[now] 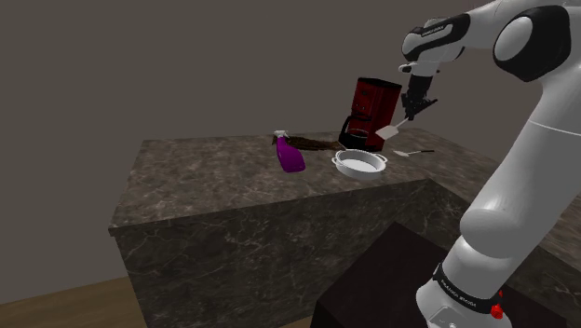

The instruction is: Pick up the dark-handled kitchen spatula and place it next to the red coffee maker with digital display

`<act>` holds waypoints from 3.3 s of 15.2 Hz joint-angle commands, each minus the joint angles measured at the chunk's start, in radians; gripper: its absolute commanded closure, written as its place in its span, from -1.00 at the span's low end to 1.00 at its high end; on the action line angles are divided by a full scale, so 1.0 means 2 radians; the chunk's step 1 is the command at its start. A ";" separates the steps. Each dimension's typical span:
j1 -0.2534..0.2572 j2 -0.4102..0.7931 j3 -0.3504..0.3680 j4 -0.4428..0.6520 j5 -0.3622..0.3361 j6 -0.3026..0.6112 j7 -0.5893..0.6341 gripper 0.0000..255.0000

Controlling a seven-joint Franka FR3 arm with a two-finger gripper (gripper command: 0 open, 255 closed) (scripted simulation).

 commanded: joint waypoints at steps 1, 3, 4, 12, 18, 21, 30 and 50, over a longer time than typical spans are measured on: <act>0.000 0.000 0.000 -0.012 0.000 0.013 0.001 1.00; 0.000 0.001 0.000 -0.025 0.000 0.026 0.001 1.00; 0.000 0.002 0.000 -0.031 0.001 0.033 0.001 1.00; -0.002 0.012 -0.001 -0.074 0.006 0.085 -0.001 1.00; -0.003 0.025 -0.002 -0.102 0.013 0.124 -0.004 1.00; -0.004 0.033 -0.002 -0.115 0.018 0.143 -0.007 1.00; -0.009 0.063 0.001 -0.147 0.038 0.200 -0.018 1.00; -0.020 0.120 0.013 -0.176 0.080 0.277 -0.043 1.00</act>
